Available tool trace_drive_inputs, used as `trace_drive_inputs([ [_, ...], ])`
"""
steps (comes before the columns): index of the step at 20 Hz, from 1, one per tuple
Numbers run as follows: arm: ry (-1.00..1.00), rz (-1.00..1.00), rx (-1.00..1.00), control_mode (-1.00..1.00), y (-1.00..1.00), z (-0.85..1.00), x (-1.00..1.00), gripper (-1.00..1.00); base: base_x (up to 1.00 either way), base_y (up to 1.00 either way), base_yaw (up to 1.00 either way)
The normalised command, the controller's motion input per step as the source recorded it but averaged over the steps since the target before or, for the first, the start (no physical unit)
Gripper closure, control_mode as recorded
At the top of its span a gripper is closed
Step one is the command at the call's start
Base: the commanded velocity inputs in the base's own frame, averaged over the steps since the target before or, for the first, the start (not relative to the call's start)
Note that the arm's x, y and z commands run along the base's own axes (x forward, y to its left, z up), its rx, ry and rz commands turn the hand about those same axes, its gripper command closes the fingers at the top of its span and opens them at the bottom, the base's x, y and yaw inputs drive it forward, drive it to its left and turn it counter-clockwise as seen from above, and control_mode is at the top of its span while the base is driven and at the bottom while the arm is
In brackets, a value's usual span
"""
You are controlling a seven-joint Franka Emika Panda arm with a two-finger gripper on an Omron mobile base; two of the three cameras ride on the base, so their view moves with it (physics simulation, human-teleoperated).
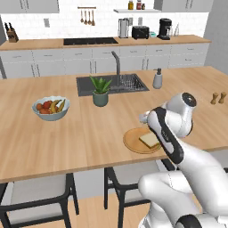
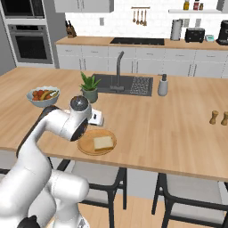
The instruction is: Start the toaster. Once the lever pops up, take the bread to the plate on the dining counter.
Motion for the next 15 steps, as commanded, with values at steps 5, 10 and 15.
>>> trace_drive_inputs([
  [5,0.09,-0.06,-0.06,-1.00,0.02,0.71,-0.63,-1.00,0.00,0.00,0.00],
  [10,0.10,-0.10,-0.03,-1.00,-0.03,0.36,-0.70,-1.00,0.00,0.00,0.00],
  [15,0.04,-0.10,-0.08,-1.00,0.00,0.10,-0.74,-1.00,0.00,0.00,0.00],
])
